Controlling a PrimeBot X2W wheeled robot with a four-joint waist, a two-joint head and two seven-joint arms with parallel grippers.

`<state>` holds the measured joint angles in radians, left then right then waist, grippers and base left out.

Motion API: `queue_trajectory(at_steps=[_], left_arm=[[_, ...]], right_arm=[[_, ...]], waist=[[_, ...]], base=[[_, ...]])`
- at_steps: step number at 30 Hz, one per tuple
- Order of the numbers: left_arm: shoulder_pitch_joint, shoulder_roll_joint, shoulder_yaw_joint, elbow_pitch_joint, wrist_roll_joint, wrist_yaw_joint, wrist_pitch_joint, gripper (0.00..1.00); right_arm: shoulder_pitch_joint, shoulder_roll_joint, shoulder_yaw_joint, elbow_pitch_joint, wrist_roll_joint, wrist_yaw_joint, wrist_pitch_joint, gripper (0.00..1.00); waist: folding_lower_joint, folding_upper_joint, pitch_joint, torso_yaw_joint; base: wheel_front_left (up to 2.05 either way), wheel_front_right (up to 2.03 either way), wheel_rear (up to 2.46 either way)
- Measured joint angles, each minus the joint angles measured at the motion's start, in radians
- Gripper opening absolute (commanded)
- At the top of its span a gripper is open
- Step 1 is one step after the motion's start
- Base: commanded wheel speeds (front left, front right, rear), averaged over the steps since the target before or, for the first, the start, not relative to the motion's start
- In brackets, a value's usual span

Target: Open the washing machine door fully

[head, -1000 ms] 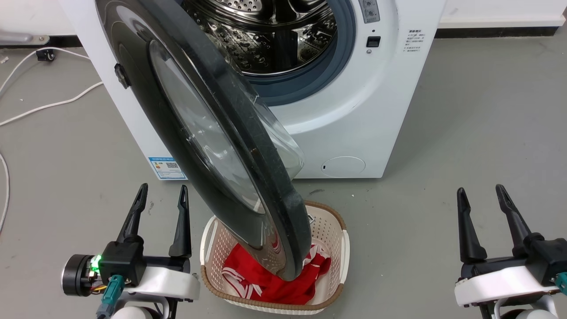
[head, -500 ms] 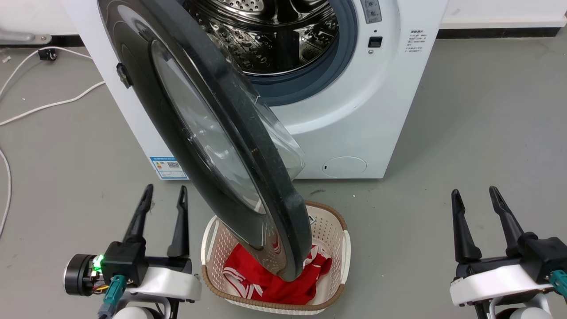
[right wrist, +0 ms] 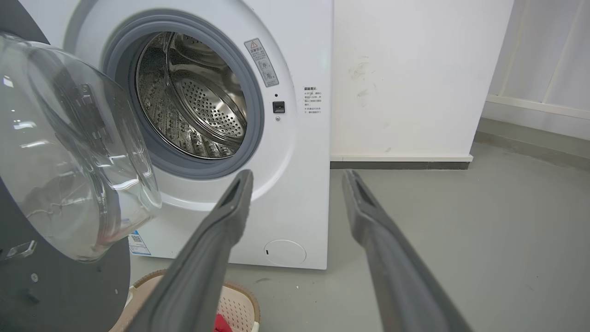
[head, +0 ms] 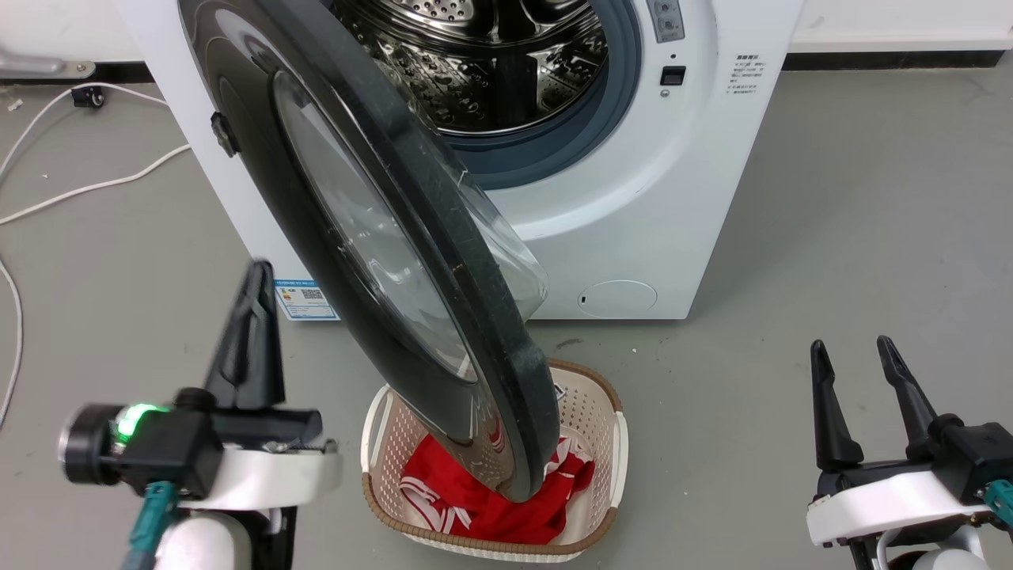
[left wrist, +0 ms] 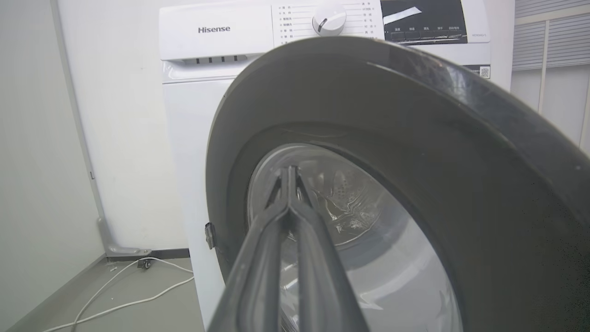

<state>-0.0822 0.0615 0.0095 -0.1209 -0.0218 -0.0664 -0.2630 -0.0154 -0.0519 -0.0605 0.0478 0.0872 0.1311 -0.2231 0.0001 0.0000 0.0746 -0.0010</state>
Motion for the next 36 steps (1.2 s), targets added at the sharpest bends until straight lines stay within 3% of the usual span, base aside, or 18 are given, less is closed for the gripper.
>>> queue_trajectory(at_steps=[11,19,21,22,28,36], left_arm=[[-0.092,-0.001,-0.021,-0.398,-0.010,0.007,0.000,0.00],[-0.135,-0.006,-0.200,-0.546,-0.047,-0.032,0.000,0.00],[-0.137,-0.007,-0.266,-0.546,-0.064,-0.041,0.000,0.00],[-0.119,-0.005,-0.369,-0.509,-0.090,-0.051,0.000,0.00],[-0.044,0.051,-0.586,-0.344,-0.167,-0.062,0.020,0.00],[0.051,0.085,-0.611,-0.179,-0.212,-0.029,0.125,0.00]], right_arm=[[-0.006,0.000,-0.001,0.008,0.003,0.000,0.005,1.00],[-0.011,0.000,-0.009,0.016,0.006,0.000,0.010,1.00],[-0.013,0.000,-0.010,0.017,0.006,0.000,0.011,1.00],[-0.018,0.000,-0.011,0.019,0.006,0.000,0.011,1.00],[-0.018,0.000,-0.010,0.026,0.010,0.000,0.014,1.00],[-0.018,0.001,-0.003,0.038,0.019,0.000,0.018,1.00]], waist=[[0.0000,0.0000,0.011,0.002],[0.0000,0.0000,0.023,-0.002],[0.0000,0.0000,0.024,-0.003],[0.0000,0.0000,0.024,-0.004],[0.0000,0.0000,0.023,-0.004],[0.0000,0.0000,0.019,-0.005]], base=[[0.00,0.00,0.00],[0.00,0.00,0.00],[0.00,0.00,0.00],[0.00,0.00,0.00],[0.00,0.00,0.00],[0.00,0.00,0.00]])
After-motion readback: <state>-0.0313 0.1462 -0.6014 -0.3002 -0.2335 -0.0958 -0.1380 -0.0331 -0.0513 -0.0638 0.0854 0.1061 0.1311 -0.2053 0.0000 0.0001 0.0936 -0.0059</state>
